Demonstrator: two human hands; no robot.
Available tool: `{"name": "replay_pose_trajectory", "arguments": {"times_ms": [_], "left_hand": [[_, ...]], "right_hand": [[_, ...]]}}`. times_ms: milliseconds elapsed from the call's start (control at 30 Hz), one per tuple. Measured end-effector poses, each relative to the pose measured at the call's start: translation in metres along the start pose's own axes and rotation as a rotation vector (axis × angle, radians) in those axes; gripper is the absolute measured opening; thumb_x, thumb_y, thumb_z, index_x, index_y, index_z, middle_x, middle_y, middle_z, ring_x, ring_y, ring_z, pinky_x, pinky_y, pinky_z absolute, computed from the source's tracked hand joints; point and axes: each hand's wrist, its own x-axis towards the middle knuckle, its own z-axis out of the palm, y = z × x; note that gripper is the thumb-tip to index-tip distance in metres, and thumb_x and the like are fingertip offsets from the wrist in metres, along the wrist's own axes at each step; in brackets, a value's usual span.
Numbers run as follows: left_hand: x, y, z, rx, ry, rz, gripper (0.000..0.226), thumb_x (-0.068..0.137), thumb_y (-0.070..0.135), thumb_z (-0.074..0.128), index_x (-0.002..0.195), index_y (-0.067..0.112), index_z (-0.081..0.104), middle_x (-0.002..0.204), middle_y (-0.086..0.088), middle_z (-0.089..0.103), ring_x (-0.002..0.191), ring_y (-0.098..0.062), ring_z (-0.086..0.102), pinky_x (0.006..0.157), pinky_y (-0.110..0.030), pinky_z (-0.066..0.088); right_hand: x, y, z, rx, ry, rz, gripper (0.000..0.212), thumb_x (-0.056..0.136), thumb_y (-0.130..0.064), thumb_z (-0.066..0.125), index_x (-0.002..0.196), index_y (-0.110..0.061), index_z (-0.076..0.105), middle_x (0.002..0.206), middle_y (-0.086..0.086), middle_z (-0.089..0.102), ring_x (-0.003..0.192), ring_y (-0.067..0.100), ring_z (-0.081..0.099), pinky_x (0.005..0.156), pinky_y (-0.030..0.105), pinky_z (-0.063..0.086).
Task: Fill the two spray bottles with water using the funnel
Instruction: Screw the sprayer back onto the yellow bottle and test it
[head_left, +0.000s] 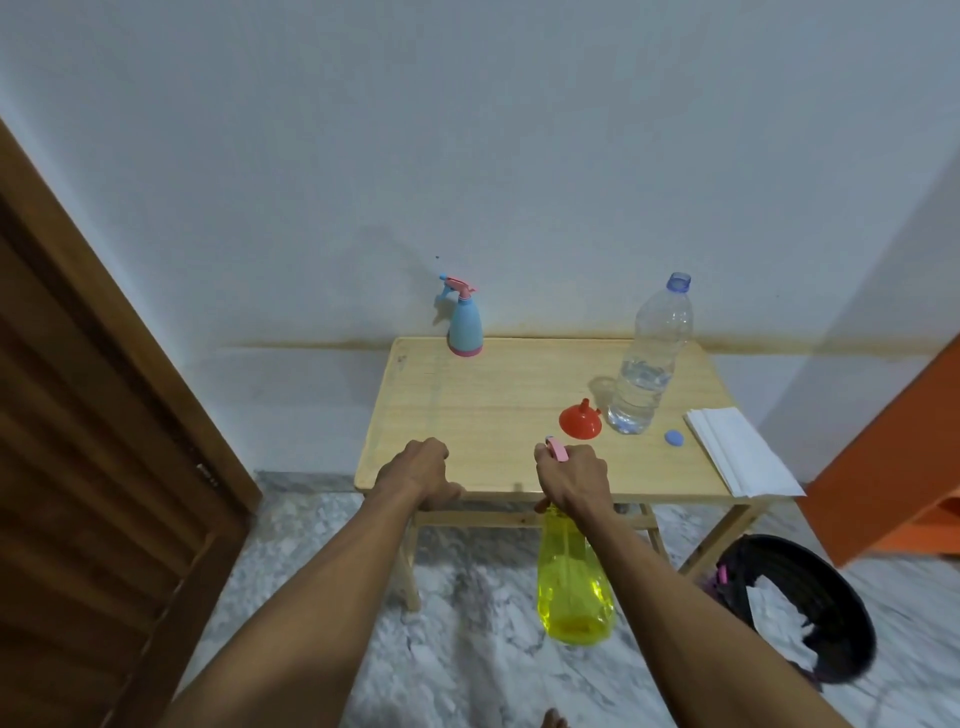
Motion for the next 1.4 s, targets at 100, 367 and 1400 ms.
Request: {"name": "replay_pose_trajectory", "arguments": {"times_ms": [100, 367, 1400], "left_hand": [[0.002, 0.001, 0.002, -0.014, 0.0, -0.003, 0.072, 0.088, 0.041, 0.073, 0.147, 0.014, 0.043, 0.145, -0.011, 0.046, 0.124, -0.031, 0.055, 0.099, -0.043, 0.05], [0.01, 0.002, 0.005, -0.041, 0.006, -0.012, 0.073, 0.088, 0.043, 0.073, 0.147, 0.014, 0.044, 0.144, -0.01, 0.048, 0.121, -0.03, 0.057, 0.098, -0.044, 0.051], [-0.005, -0.042, 0.013, -0.162, 0.044, -0.121, 0.076, 0.085, 0.041, 0.075, 0.149, 0.016, 0.041, 0.145, -0.009, 0.049, 0.126, -0.028, 0.055, 0.102, -0.043, 0.05]], "right_hand": [[0.0, -0.001, -0.003, 0.017, 0.01, 0.006, 0.04, 0.096, -0.037, 0.048, 0.081, -0.004, 0.063, 0.078, 0.01, 0.064, 0.044, 0.023, 0.069, 0.07, 0.036, 0.056], [0.001, 0.003, -0.007, -0.003, 0.016, 0.069, 0.032, 0.1, -0.033, 0.046, 0.079, -0.009, 0.044, 0.07, 0.007, 0.053, 0.052, 0.027, 0.073, 0.07, 0.044, 0.063], [-0.016, -0.011, 0.024, -0.028, -0.141, -0.06, 0.038, 0.091, -0.039, 0.052, 0.082, -0.004, 0.064, 0.078, 0.012, 0.069, 0.045, 0.025, 0.07, 0.058, 0.038, 0.057]]}}
